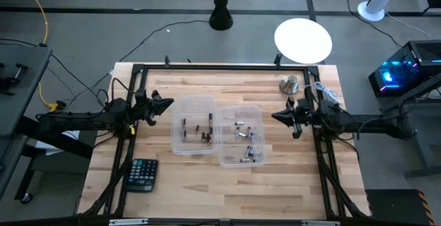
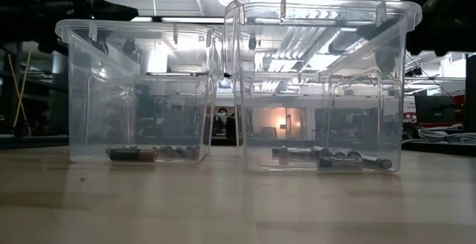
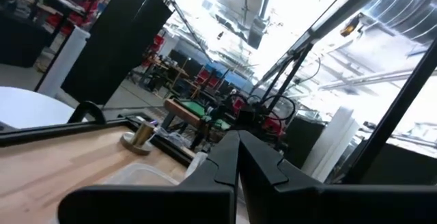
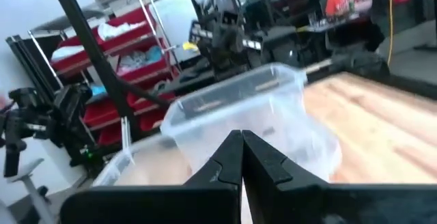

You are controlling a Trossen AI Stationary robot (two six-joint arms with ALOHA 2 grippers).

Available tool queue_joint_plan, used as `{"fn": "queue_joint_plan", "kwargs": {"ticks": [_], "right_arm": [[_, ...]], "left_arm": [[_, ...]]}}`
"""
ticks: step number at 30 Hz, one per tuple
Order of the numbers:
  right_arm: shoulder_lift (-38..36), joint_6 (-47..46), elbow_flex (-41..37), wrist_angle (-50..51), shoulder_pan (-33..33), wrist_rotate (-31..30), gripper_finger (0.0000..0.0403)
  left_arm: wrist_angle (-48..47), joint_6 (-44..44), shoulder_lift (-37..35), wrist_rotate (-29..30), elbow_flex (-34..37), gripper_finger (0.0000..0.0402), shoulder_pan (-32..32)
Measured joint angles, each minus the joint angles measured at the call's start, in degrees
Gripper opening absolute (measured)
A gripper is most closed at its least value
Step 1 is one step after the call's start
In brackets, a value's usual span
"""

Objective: Sort batteries
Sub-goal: Return to Home Position

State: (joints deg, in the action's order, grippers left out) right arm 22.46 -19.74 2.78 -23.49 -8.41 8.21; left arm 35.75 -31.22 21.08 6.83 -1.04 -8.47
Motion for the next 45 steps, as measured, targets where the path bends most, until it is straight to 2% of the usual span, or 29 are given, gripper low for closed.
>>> {"fn": "queue_joint_plan", "kwargs": {"ticks": [6,9,11,14,19,25,29,35,36,40,45], "right_arm": [[0.1,-3.9,-2.2,0.6,-0.8,0.9,0.0],[0.9,-5.9,-2.2,2.7,0.4,-7.9,0.0],[1.3,-5.0,-2.2,7.6,0.7,-13.6,0.0],[1.3,-4.3,-2.2,14.0,0.6,-16.8,0.0],[1.5,-4.2,-2.2,21.5,0.6,-16.7,0.0],[0.1,-4.3,-2.2,21.8,1.7,-16.5,0.0],[-6.8,-4.2,-2.2,21.8,3.4,-15.9,0.0],[-21.4,-4.2,-2.2,21.6,4.1,-15.5,0.0],[-22.5,-4.2,-2.2,21.1,3.8,-15.3,0.0],[-22.4,-4.2,-2.2,16.5,3.7,-15.5,0.0],[-22.4,-4.2,-2.2,17.2,3.7,-15.5,0.0]], "left_arm": [[-0.3,0.0,0.0,0.0,0.0,0.0,0.0],[-0.3,0.0,0.0,0.0,0.0,0.0,0.0],[-0.4,0.0,0.0,0.0,0.0,0.0,0.0],[-1.8,0.0,-0.2,-0.1,0.0,0.0,0.0],[-5.9,0.0,-4.6,-0.1,0.2,0.0,0.0],[-20.5,-0.1,-21.0,-0.1,0.4,0.0001,0.0],[-21.4,-0.1,-20.8,0.2,0.4,0.0001,1.2],[-31.7,-0.1,-20.9,-0.4,0.4,0.0001,4.5],[-34.3,-0.1,-20.9,-0.5,0.4,0.0001,4.9],[-34.3,0.0,-20.9,-2.0,0.3,0.0001,5.6],[-34.6,-0.1,-20.9,-2.1,0.4,0.0001,5.6]]}}
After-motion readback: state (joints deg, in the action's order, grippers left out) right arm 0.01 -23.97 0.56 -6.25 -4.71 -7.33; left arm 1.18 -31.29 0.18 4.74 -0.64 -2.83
